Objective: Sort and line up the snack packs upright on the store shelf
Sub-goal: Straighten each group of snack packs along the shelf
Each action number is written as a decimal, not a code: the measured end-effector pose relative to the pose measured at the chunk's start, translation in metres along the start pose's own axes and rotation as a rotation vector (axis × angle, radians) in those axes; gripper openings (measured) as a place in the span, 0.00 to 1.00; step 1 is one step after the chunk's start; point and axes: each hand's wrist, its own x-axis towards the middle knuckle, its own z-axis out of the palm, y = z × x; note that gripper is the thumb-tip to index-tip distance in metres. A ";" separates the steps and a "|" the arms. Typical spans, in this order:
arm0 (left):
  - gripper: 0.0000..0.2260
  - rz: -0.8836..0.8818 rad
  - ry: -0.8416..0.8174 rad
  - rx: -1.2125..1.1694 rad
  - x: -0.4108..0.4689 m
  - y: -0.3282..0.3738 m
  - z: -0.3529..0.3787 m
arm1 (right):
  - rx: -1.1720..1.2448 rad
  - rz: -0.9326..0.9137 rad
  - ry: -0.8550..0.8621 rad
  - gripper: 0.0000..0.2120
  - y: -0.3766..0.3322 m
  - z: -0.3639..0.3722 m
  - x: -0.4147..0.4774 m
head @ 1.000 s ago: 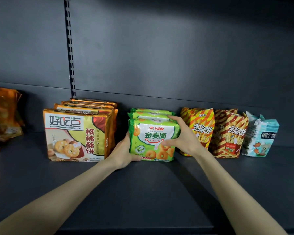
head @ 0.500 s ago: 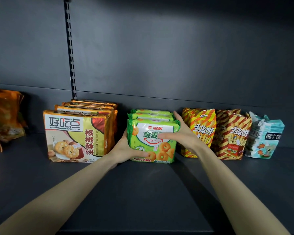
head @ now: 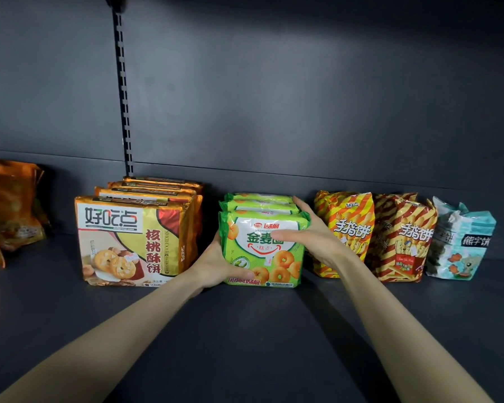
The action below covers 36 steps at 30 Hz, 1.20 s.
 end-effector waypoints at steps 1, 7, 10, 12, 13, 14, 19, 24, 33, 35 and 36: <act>0.43 0.001 -0.001 -0.001 0.000 0.000 0.000 | 0.005 0.000 -0.002 0.51 0.000 0.000 0.000; 0.44 -0.008 0.013 0.003 -0.001 -0.002 -0.004 | 0.014 0.002 -0.014 0.51 -0.001 0.005 0.002; 0.42 -0.004 0.009 0.007 -0.001 -0.001 -0.004 | 0.008 0.004 -0.013 0.51 -0.001 0.004 0.002; 0.42 -0.001 0.005 0.009 -0.001 -0.001 -0.004 | 0.000 0.005 -0.011 0.51 -0.002 0.004 0.001; 0.42 0.001 0.001 0.013 0.000 -0.001 -0.004 | -0.003 0.004 -0.010 0.51 -0.002 0.004 0.001; 0.42 0.002 0.000 0.018 0.000 0.000 -0.003 | -0.007 0.003 -0.009 0.51 -0.002 0.004 0.000; 0.42 -0.008 -0.008 0.022 0.002 -0.001 -0.002 | -0.025 0.003 0.000 0.49 -0.003 0.002 -0.002; 0.42 -0.016 -0.011 0.036 0.004 -0.001 -0.002 | -0.051 0.008 0.009 0.50 -0.002 -0.001 -0.001; 0.44 -0.042 0.079 0.118 0.000 -0.005 -0.001 | -0.197 -0.017 0.069 0.48 -0.011 -0.002 -0.008; 0.41 -0.053 0.115 0.153 -0.004 -0.005 0.001 | -0.280 -0.035 0.096 0.46 -0.015 -0.002 -0.011; 0.40 -0.058 0.131 0.172 -0.007 -0.004 0.003 | -0.325 -0.042 0.106 0.44 -0.018 -0.002 -0.013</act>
